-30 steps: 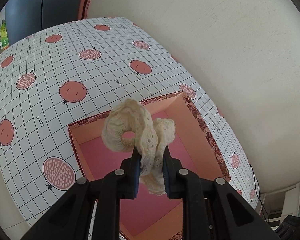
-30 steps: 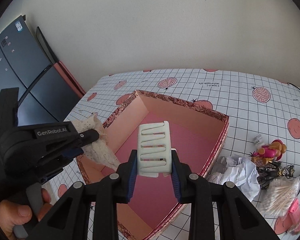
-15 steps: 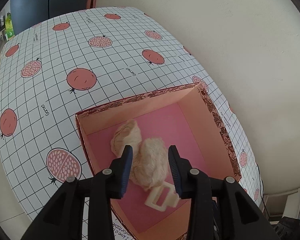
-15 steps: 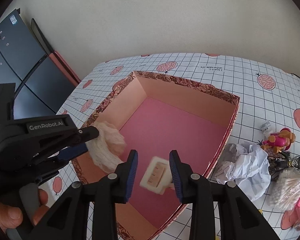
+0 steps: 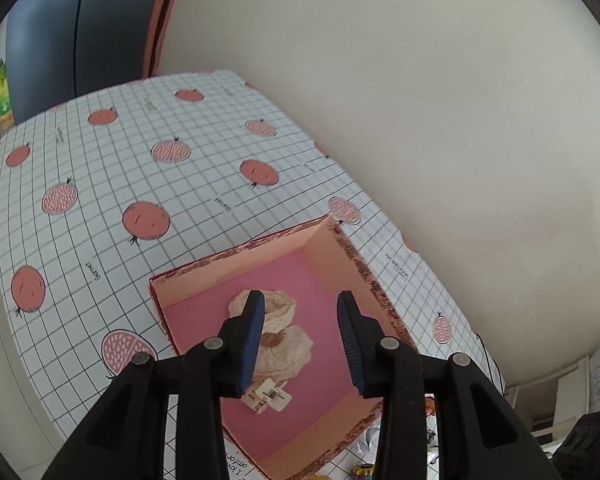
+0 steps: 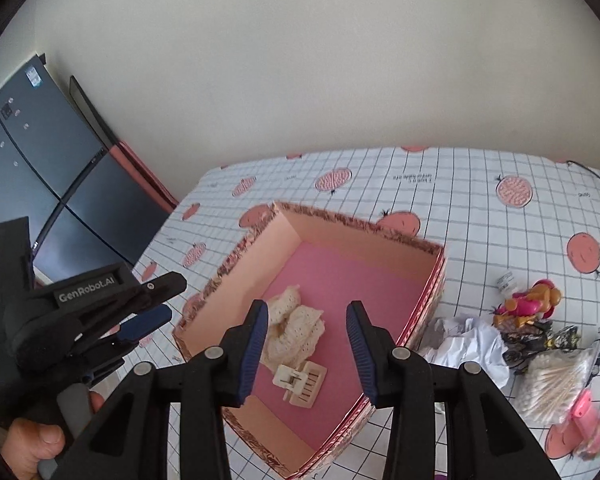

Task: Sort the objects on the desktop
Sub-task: 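Open both tools to drop the lace cloth and clip into the box, then move the right tool to the pink comb and grasp it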

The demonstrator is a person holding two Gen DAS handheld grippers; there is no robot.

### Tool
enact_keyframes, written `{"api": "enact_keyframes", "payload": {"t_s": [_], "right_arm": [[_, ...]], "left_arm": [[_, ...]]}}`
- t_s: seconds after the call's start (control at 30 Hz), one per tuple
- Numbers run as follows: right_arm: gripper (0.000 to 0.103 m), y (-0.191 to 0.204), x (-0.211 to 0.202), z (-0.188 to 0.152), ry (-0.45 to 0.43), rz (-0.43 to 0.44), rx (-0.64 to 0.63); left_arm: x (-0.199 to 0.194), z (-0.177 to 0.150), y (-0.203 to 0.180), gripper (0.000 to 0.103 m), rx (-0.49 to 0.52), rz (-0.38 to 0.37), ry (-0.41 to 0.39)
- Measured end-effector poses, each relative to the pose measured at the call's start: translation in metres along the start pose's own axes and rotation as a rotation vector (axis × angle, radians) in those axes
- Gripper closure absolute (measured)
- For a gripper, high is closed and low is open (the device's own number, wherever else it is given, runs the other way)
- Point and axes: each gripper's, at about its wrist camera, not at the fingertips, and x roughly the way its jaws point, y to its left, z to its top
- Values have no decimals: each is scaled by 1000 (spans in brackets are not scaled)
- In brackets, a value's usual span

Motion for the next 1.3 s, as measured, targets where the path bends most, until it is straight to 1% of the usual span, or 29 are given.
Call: {"api": "enact_keyframes", "payload": {"t_s": [0.1, 0.17, 0.23, 0.33, 0.4, 0.5, 0.57, 0.67, 0.77, 0.83, 0.97, 1.07, 1.17, 1.3], "right_arm": [[59, -7, -43, 16, -82, -15, 11], [59, -14, -71, 26, -137, -23, 26], [59, -23, -99, 35, -182, -45, 29], [59, -39, -137, 42, -231, -121, 19], [56, -50, -157, 45, -248, -162, 12], [53, -69, -176, 46, -240, -197, 31], [53, -82, -180, 46, -213, -235, 36], [52, -101, -177, 47, -157, -286, 29], [52, -124, -159, 41, -60, -286, 40], [52, -139, -138, 35, 28, -305, 41], [52, -179, -103, 6, 194, -352, 84], [52, -208, -81, -18, 297, -379, 128], [52, -229, -66, -34, 357, -388, 176], [52, -235, -46, -50, 441, -365, 177]], "left_arm": [[-23, -4, -23, 63, 59, -35, -44], [-34, -11, -40, 58, 103, -52, -62], [-41, -20, -60, 56, 155, -75, -69], [-41, -38, -90, 56, 227, -102, -51], [-36, -49, -108, 56, 265, -116, -23], [-25, -64, -127, 56, 296, -142, 26], [-15, -75, -137, 56, 310, -136, 54], [4, -91, -144, 56, 323, -124, 119], [27, -109, -149, 56, 343, -96, 187], [43, -119, -149, 56, 352, -67, 235], [68, -138, -144, 56, 361, -16, 311], [78, -149, -142, 56, 361, -5, 346], [88, -155, -139, 56, 349, 8, 368], [103, -163, -134, 56, 348, 44, 416]]}}
